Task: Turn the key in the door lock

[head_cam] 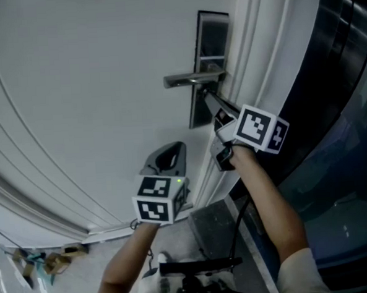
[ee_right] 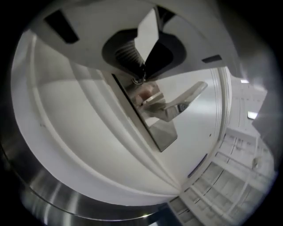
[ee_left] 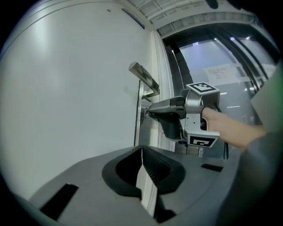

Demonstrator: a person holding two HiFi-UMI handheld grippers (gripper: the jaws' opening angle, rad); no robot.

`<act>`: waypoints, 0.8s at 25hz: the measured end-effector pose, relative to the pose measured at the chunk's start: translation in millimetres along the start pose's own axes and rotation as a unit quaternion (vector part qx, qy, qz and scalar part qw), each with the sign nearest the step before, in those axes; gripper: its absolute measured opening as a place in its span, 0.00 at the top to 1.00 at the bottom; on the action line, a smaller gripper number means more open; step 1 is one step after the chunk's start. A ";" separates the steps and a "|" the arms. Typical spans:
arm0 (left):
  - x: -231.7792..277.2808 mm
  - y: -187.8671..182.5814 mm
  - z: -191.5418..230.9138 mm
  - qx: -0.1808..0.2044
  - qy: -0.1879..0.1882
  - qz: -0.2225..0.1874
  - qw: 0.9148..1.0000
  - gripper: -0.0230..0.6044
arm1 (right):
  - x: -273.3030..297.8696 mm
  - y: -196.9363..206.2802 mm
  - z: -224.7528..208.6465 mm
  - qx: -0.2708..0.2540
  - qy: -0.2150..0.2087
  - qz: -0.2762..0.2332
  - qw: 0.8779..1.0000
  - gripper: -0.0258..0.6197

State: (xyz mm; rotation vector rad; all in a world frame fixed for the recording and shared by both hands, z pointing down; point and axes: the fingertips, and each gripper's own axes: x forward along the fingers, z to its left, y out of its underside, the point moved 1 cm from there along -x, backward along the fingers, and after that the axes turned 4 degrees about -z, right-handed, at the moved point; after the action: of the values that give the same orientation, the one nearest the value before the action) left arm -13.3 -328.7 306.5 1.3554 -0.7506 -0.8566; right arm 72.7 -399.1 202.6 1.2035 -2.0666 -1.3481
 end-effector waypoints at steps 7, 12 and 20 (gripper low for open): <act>-1.3 -2.1 -1.3 0.002 -0.005 -0.002 1.000 0.94 | -1.0 1.7 -7.6 0.248 -0.046 -0.043 0.967 0.88; -5.0 -4.0 -0.5 0.002 -0.010 -0.003 1.000 0.94 | -0.5 3.3 -8.9 0.306 -0.063 -0.040 0.949 0.87; -12.6 -11.7 -6.9 0.014 -0.024 -0.014 1.000 0.94 | -12.0 3.8 -2.0 0.292 -0.089 -0.035 0.952 0.87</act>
State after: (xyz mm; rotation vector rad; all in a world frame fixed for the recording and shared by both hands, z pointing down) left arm -14.7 -314.6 294.6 1.3760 -0.7844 -0.9061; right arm 79.1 -389.6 208.4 1.4326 -2.6907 -0.9159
